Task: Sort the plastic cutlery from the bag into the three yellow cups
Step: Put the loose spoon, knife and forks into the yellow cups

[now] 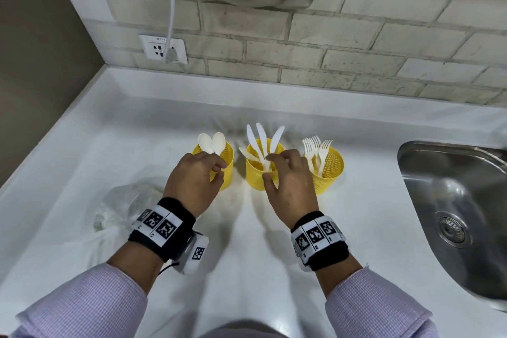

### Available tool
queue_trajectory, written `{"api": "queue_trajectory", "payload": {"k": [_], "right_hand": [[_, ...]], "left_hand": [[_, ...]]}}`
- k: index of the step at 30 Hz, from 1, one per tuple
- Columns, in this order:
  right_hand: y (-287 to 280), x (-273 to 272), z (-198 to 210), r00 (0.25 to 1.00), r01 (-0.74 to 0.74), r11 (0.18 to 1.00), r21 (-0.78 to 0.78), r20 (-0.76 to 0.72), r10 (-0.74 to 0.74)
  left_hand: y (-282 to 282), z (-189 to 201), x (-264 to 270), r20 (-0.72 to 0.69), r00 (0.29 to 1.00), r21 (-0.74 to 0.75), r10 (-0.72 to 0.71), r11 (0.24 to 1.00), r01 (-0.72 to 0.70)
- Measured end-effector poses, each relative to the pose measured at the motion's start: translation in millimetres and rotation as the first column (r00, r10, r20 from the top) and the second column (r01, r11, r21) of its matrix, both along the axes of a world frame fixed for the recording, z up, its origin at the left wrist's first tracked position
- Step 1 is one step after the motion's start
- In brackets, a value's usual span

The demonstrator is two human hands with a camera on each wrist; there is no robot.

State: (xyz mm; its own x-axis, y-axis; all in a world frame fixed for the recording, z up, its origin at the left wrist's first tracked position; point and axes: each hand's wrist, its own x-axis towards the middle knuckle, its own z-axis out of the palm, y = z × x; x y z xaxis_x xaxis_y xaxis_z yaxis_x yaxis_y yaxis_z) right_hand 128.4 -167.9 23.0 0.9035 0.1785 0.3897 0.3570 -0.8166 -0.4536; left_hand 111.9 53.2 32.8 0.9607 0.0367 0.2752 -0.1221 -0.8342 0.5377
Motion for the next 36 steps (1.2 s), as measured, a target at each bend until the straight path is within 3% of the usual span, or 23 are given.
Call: {"api": "queue_trajectory", "payload": {"k": [4, 8, 13, 19, 23, 25, 27, 29, 32, 36], "right_hand": [[-18, -7, 10, 0.979, 0.186, 0.98, 0.068, 0.071, -0.191], [-51, -7, 7, 0.939, 0.343, 0.934, -0.097, 0.011, -0.344], [-68, -5, -3, 0.952, 0.297, 0.921, -0.253, 0.001, -0.306], [-62, -11, -6, 0.953, 0.296, 0.927, -0.231, 0.0, -0.304], [-49, -20, 12, 0.955, 0.297, 0.951, -0.088, 0.031, -0.295], [-34, -29, 25, 0.974, 0.21, 0.978, 0.013, 0.083, -0.21], [-14, -41, 35, 0.993, 0.021, 0.995, 0.101, 0.113, -0.032], [6, -55, 38, 0.987, -0.159, 0.971, 0.177, 0.056, 0.151], [42, -75, 28, 0.917, -0.344, 0.906, 0.248, -0.121, 0.381], [82, -86, 3, 0.793, -0.492, 0.848, 0.198, -0.299, 0.53]], "left_hand": [[2, 2, -2, -0.005, 1.0, 0.018, 0.001, 1.0, -0.001], [6, -2, -2, -0.034, 0.999, 0.031, -0.004, 0.999, 0.006], [6, -3, -1, -0.044, 0.999, 0.022, -0.007, 1.0, 0.008], [8, -1, -2, -0.054, 0.999, 0.027, 0.006, 1.0, -0.005], [14, 12, -11, -0.033, 0.999, -0.013, 0.033, 0.999, -0.033], [20, 20, -23, -0.012, 0.999, -0.042, 0.052, 0.998, -0.053], [29, 27, -43, 0.018, 0.996, -0.072, 0.091, 0.993, -0.089], [41, 29, -66, 0.013, 0.985, -0.092, 0.169, 0.982, -0.167], [71, 22, -103, 0.01, 0.954, -0.039, 0.301, 0.953, -0.3], [111, 0, -141, -0.028, 0.906, 0.014, 0.422, 0.907, -0.422]]}}
